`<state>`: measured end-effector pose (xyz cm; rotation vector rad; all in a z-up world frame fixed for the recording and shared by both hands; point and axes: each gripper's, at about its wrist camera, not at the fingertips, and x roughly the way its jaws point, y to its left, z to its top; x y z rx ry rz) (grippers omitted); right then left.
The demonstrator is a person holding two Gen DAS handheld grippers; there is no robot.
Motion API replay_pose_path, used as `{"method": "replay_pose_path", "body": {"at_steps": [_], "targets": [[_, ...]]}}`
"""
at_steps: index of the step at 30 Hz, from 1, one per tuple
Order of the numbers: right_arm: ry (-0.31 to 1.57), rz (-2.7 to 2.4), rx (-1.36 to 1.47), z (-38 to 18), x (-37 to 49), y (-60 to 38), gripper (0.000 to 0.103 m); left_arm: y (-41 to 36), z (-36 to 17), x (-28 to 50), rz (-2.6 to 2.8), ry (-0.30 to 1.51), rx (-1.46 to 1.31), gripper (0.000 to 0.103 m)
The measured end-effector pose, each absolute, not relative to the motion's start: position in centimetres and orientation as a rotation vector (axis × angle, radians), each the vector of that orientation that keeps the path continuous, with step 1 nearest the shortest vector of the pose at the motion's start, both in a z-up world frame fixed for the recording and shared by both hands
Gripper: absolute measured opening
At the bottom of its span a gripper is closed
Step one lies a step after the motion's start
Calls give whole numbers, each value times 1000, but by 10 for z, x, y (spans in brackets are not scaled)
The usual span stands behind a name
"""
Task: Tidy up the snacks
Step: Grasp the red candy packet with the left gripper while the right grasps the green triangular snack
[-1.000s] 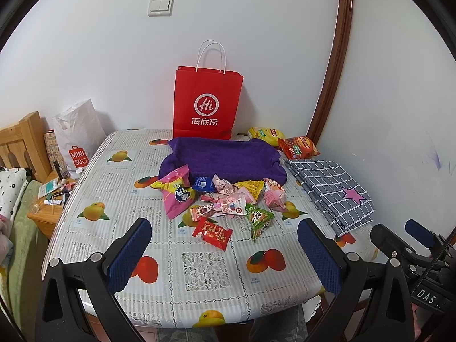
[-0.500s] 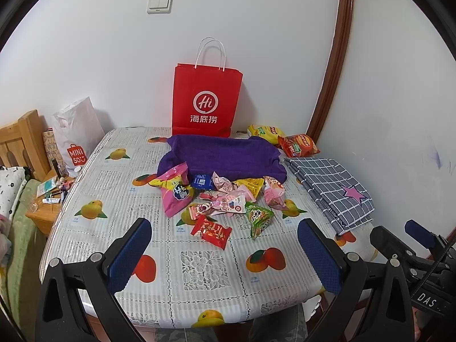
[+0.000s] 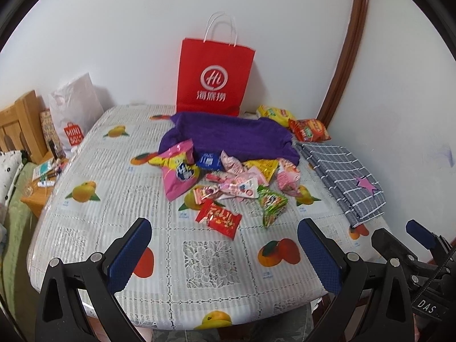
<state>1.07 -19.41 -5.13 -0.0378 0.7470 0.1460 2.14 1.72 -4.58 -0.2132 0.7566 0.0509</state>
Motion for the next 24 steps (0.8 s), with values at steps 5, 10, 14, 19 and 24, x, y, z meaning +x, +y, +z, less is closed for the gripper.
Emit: {"method": "replay_pose_path", "body": {"at_steps": [5, 10, 14, 19, 24], "targets": [[827, 121, -39, -81, 33, -187, 102, 30, -75, 37, 62, 818, -244, 103], [868, 119, -18, -107, 50, -185, 102, 45, -101, 51, 77, 870, -272, 103], [897, 150, 4, -127, 63, -180, 102, 55, -120, 61, 88, 907, -288, 103], [912, 177, 10, -150, 85, -171, 102, 65, -146, 74, 90, 946, -305, 102], [898, 198, 79, -161, 111, -163, 102, 74, -163, 83, 96, 979, -312, 97]]}}
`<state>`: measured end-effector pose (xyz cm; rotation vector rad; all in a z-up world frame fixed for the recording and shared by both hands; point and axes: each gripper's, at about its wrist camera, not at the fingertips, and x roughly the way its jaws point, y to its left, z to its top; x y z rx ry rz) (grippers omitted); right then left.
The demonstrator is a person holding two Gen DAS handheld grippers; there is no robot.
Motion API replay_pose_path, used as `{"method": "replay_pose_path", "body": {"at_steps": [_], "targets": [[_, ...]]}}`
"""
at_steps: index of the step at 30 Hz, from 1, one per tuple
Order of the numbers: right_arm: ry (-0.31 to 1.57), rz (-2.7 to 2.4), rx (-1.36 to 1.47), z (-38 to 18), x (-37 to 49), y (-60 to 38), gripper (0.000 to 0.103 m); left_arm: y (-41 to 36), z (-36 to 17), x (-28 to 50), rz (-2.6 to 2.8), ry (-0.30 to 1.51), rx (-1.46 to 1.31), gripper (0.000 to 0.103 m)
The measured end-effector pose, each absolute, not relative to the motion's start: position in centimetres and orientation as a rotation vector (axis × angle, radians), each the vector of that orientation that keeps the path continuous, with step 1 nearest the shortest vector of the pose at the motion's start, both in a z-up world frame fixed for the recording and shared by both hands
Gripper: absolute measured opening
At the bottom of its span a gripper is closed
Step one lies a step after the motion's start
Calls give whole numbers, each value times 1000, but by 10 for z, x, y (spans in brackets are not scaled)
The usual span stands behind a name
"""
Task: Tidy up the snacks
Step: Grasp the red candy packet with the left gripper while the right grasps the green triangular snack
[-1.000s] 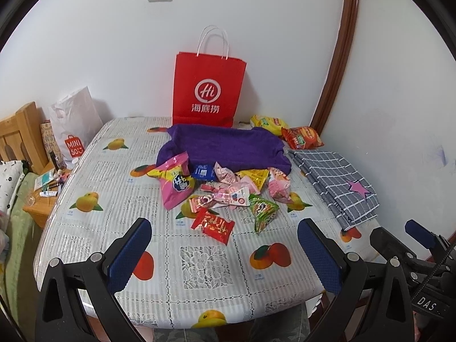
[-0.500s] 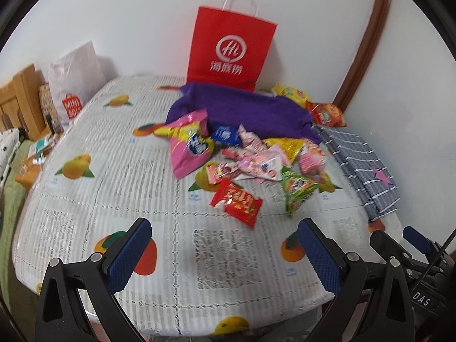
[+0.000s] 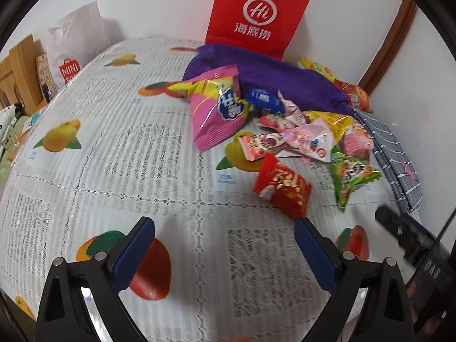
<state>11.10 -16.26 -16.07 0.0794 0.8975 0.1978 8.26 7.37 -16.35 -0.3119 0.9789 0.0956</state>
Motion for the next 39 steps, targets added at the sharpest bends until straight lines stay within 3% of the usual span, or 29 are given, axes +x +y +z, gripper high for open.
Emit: {"method": "replay_pose_path", "body": {"at_steps": [4, 9, 17, 31, 36, 37, 39], "targets": [[881, 229, 116, -166, 129, -152, 101, 81, -166, 87, 101, 981, -323, 96], [908, 215, 79, -182, 156, -138, 86, 83, -170, 96, 67, 990, -338, 96], [909, 224, 30, -196, 172, -145, 44, 63, -166, 111, 13, 977, -285, 96], [900, 187, -19, -200, 153, -199, 45, 11, -182, 145, -11, 1030, -120, 96], [891, 216, 1, -203, 152, -202, 52, -2, -183, 147, 40, 1024, -7, 69], [897, 212, 1, -202, 153, -201, 52, -3, -182, 147, 40, 1022, 4, 68], [909, 210, 5, -201, 156, -199, 52, -5, -180, 146, 38, 1019, 8, 54]]}}
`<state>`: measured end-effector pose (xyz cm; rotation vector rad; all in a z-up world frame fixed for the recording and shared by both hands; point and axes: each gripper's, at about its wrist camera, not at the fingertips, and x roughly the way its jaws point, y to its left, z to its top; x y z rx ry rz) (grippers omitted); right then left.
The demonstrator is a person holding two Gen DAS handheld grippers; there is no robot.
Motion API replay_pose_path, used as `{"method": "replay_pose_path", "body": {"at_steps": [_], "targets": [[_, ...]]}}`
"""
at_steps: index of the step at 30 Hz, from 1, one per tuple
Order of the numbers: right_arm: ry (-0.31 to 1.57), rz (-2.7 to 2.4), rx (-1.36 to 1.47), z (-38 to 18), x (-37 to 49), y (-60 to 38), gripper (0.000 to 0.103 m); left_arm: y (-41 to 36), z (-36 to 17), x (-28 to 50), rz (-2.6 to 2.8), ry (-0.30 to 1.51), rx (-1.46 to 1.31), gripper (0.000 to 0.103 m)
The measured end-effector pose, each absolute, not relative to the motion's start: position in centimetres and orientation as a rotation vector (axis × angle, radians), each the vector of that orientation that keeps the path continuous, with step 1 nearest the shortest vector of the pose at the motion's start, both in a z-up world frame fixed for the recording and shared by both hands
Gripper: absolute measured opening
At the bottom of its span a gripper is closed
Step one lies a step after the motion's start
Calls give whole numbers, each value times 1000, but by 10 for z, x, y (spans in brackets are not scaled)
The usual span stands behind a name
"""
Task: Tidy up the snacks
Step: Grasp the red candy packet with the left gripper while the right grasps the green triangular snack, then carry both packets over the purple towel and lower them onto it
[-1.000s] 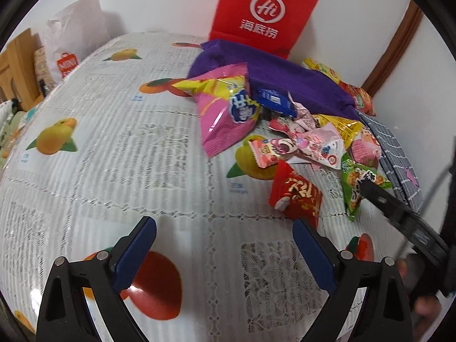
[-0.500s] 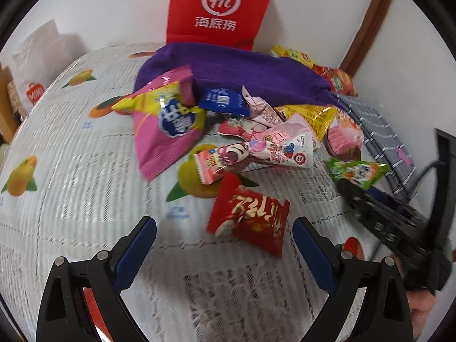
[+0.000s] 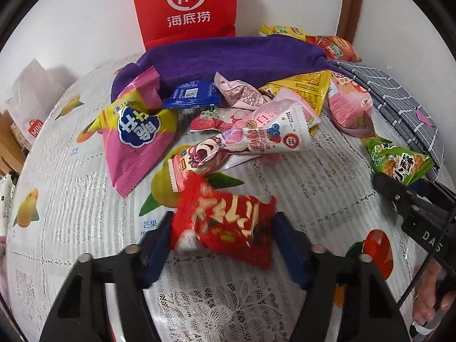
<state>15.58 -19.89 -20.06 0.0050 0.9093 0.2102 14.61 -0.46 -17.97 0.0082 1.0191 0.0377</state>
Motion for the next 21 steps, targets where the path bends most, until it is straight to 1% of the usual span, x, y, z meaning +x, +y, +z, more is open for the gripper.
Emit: {"method": "replay_pose_path", "body": {"at_steps": [2, 3, 4, 6, 8, 13, 21], "targets": [[913, 215, 16, -200, 158, -198, 52, -4, -178, 145, 37, 1020, 6, 52], [917, 211, 20, -200, 158, -198, 50, -3, -178, 145, 32, 1021, 3, 50], [922, 204, 23, -200, 158, -198, 44, -2, -178, 144, 31, 1021, 5, 49], [929, 198, 26, -199, 159, -198, 43, 0, -177, 143, 31, 1025, 2, 45], [929, 187, 9, -197, 157, -196, 41, 3, -176, 140, 26, 1029, -9, 45], [907, 179, -41, -187, 146, -187, 40, 12, -171, 136, 3, 1022, -56, 44], [888, 209, -20, -164, 133, -174, 40, 30, -151, 130, 5, 992, -104, 44]]}}
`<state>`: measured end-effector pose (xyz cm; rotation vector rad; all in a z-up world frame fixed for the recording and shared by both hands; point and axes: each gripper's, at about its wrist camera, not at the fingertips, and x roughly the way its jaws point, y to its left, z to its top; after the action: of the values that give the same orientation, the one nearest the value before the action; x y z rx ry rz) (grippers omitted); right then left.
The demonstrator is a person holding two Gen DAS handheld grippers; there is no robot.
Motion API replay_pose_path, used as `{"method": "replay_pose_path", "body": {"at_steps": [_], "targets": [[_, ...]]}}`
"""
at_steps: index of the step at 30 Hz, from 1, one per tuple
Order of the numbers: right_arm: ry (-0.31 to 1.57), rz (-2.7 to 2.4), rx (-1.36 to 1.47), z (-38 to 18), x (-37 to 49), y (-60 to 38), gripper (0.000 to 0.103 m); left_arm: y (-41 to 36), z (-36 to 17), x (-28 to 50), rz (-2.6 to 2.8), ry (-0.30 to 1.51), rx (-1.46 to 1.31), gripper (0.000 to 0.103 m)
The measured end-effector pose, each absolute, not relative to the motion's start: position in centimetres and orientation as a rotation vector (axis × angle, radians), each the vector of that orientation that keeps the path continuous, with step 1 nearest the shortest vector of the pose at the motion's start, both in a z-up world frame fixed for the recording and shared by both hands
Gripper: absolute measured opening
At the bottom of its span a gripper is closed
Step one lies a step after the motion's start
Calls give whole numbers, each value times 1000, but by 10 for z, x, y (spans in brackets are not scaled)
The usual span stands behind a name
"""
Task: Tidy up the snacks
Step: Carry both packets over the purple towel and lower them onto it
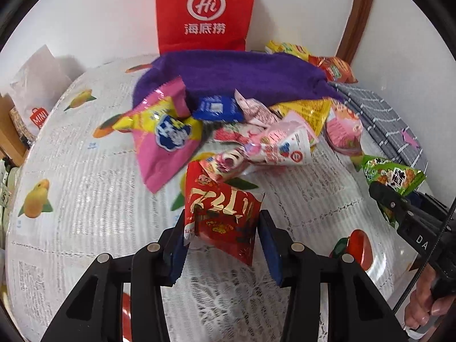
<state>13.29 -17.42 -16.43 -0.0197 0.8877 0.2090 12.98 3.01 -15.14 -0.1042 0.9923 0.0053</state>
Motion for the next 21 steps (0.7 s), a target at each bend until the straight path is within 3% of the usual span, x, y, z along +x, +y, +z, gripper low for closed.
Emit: {"method": "replay_pose_path", "body": {"at_steps": [21], "targets": [[740, 240, -31, -75, 148, -149, 38, 82, -72, 152, 50, 852, -161, 44]]}}
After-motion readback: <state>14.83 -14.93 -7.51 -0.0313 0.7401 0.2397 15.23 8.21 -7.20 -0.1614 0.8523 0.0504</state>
